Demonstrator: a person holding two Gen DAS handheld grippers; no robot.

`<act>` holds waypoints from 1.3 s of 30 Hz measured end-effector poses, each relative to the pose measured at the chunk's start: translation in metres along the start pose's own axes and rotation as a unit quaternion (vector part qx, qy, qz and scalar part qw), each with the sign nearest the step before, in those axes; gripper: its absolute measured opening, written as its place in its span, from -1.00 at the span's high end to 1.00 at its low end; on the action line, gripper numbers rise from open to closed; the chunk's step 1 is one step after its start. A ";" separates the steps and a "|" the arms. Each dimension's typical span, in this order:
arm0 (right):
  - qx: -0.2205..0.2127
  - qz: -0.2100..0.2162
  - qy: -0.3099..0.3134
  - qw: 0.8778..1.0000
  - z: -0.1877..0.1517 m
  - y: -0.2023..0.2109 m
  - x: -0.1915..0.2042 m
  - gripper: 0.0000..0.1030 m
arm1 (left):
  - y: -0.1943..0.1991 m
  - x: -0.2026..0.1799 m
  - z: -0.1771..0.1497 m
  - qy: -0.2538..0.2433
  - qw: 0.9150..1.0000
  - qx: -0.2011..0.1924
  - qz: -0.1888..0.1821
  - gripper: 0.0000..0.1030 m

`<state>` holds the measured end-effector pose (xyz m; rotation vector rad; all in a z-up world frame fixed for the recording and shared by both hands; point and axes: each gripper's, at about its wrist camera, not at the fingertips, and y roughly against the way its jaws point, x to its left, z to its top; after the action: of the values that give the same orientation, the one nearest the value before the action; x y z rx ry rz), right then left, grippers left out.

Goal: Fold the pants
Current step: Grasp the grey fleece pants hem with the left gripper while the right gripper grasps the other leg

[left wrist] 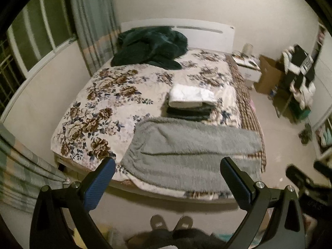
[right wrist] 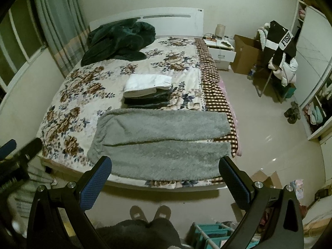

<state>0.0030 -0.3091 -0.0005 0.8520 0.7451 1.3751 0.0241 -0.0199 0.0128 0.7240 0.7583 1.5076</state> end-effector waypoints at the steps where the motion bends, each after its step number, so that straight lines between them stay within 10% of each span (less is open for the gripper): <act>1: -0.001 -0.002 -0.004 1.000 0.004 -0.008 -0.006 -1.00 | -0.009 0.000 0.007 0.012 1.000 -0.006 0.005 -1.00; 7: -0.001 -0.030 -0.048 0.998 0.039 -0.082 -0.049 -1.00 | -0.080 0.007 0.034 0.041 0.997 -0.015 0.058 -1.00; 15: 0.061 -0.071 -0.151 0.984 0.094 -0.255 -0.103 -1.00 | -0.253 0.039 0.064 0.099 0.985 0.108 0.090 -1.00; 32: 0.197 -0.156 -0.291 0.923 0.153 -0.689 -0.184 -1.00 | -0.681 0.132 0.080 0.325 0.901 0.270 0.102 -0.98; 39: 0.232 -0.167 -0.341 0.896 0.149 -0.786 -0.226 -1.00 | -0.762 0.130 0.050 0.366 0.875 0.308 0.072 -0.56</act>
<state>0.5182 -0.5482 -0.6074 1.4087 0.6230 0.5153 0.5027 0.1484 -0.5725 0.6629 1.8553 1.6939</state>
